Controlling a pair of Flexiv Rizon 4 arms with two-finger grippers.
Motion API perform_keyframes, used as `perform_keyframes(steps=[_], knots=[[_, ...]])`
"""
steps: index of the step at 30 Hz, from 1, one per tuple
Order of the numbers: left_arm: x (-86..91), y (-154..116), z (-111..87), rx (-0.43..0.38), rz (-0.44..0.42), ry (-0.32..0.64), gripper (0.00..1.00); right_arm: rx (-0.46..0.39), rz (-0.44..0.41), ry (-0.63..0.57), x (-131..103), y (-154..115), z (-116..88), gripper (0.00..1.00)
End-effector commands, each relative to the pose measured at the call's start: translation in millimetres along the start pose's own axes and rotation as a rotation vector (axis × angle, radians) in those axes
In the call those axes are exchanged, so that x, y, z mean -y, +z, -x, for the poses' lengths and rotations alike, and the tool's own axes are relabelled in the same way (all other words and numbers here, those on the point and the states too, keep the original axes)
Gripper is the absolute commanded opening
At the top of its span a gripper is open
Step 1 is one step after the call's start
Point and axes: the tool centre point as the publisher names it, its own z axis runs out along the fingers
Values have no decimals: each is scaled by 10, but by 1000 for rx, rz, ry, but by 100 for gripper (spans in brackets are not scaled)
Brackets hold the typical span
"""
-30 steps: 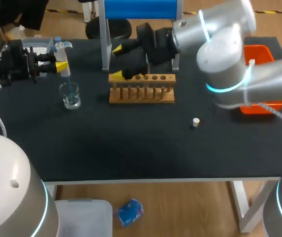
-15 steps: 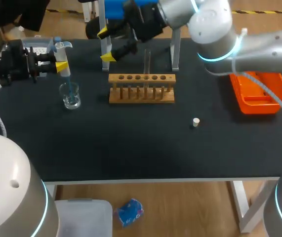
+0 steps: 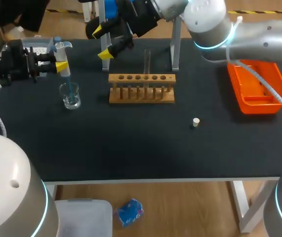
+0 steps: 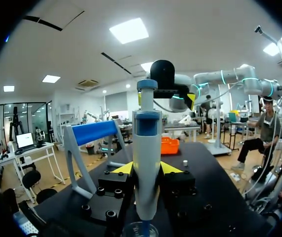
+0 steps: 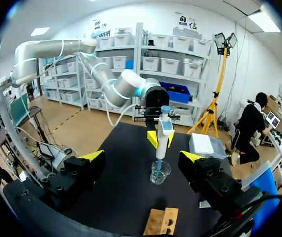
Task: Invert the test tube, pick up the pipette, mount the tip to pipette, aspirate from beaker and dispense into the tube, eject the tip, return the pipette, and cap with the stopper.
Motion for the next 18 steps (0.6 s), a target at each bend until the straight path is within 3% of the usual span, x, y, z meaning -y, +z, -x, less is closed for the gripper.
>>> perform_keyframes(steps=[1,2,3,4,18], knots=[[-3,5,-2,2,-1,1,0,-14,13,-16,-1,10,33,44],[-3,5,-2,2,-1,1,0,-14,14,-17,-12,9,43,37],[-3,5,-2,2,-1,1,0,-22,17,-22,-24,13,57,7],[-3,5,-2,2,-1,1,0,-28,18,-25,-40,22,72,0],[-3,5,-2,2,-1,1,0,-107,88,-104,-418,230,299,0]])
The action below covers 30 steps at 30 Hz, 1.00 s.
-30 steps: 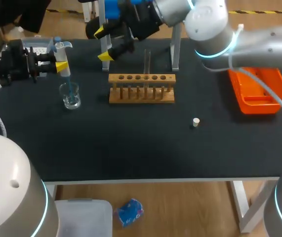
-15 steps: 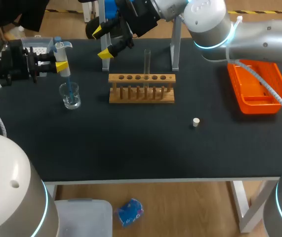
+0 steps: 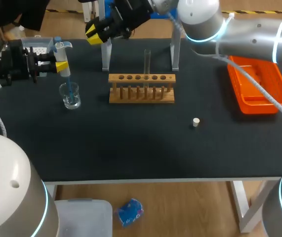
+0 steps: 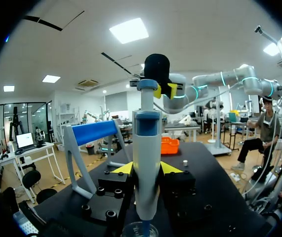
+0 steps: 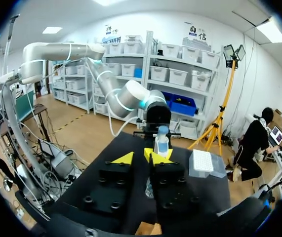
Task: Invert the test tube, pick up the pipette, mount the tip to pipette, aspirate from beaker and dispense into the tube, eject the tip, return the pipette, and cap with the stopper.
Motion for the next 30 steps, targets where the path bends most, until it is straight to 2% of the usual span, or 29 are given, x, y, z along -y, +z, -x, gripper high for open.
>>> perform_keyframes(steps=[1,8,14,27,30], knots=[[-4,4,-2,2,-1,1,0,-54,12,-20,-110,138,190,0],[-4,4,-2,2,-1,1,0,-105,49,-48,-321,296,285,0],[-4,4,-2,2,-1,1,0,-139,71,-83,-470,443,242,0],[-4,4,-2,2,-1,1,0,-139,71,-83,-470,443,242,0],[-4,4,-2,2,-1,1,0,-139,101,-74,-440,489,255,0]])
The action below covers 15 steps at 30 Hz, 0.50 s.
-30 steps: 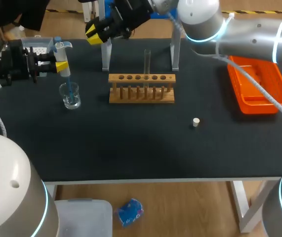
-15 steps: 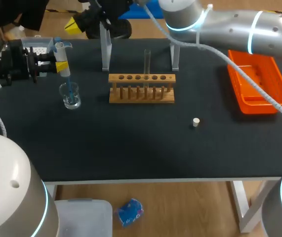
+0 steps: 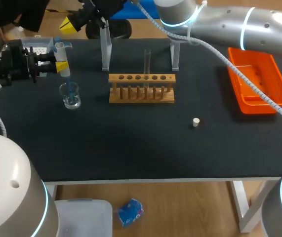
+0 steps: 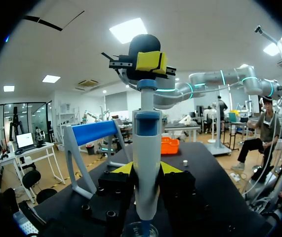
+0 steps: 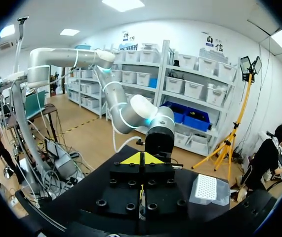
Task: Invert the test tube, pick up the pipette, mount the tip to pipette, aspirate from beaker and dispense into the tube, eject the tip, return the pipette, and cap with the stopper.
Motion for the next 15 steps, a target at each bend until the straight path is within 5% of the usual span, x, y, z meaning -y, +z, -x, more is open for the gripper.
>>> perform_keyframes(steps=[1,15], knots=[[-3,4,-2,2,-1,1,0,-4,34,7,47,42,47,0],[-3,4,-2,2,-1,1,0,-59,103,-7,36,191,174,0]])
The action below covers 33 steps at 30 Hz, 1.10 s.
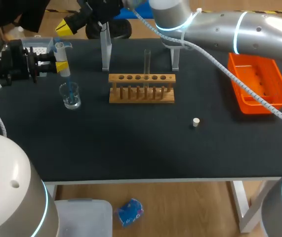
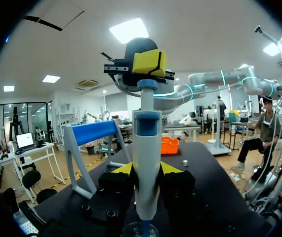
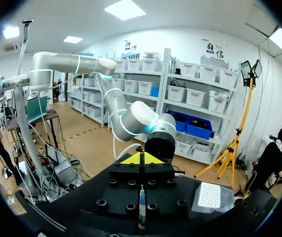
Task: Invert the test tube, pick up the pipette, mount the tip to pipette, aspirate from beaker and dispense into the tube, eject the tip, return the pipette, and cap with the stopper.
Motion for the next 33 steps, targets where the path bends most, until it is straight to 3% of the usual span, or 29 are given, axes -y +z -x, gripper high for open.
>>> perform_keyframes(steps=[1,33], knots=[[-3,4,-2,2,-1,1,0,-33,12,0,29,45,125,0],[-3,4,-2,2,-1,1,0,-86,64,26,179,216,302,0]])
